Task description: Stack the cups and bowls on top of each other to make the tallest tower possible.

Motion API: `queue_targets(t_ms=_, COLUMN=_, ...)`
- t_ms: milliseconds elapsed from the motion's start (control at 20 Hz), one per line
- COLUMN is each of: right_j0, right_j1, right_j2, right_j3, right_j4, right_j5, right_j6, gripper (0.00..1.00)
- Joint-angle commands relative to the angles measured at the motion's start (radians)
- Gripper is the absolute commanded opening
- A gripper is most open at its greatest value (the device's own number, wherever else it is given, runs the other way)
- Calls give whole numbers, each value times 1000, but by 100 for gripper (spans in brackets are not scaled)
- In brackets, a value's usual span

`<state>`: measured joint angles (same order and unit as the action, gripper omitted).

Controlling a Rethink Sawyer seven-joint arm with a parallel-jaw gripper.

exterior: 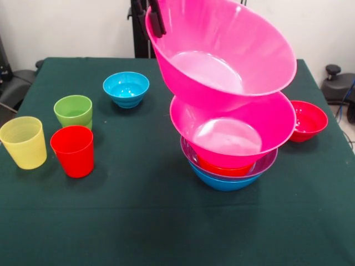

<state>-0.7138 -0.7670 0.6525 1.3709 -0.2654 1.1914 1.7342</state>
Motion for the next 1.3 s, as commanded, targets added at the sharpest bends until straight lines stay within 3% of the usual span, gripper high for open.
queue_targets(t_ms=50, right_j0=4, right_j1=8, right_j2=58, right_j3=93, right_j4=-91, right_j5=13, right_j6=-302, gripper=0)
queue_targets(t_ms=550, right_j0=9, right_j1=-14, right_j2=76, right_j3=133, right_j4=-102, right_j5=-25, right_j6=-250, gripper=0)
queue_targets(t_ms=800, right_j0=0, right_j1=-20, right_j2=91, right_j3=191, right_j4=-110, right_j5=-103, right_j6=-225, gripper=0)
queue_targets(t_ms=1100, right_j0=-13, right_j1=-15, right_j2=100, right_j3=197, right_j4=-127, right_j5=-132, right_j6=-247, gripper=0)
queue_targets(t_ms=1300, right_j0=-57, right_j1=-13, right_j2=135, right_j3=247, right_j4=-137, right_j5=-279, right_j6=-248, gripper=0)
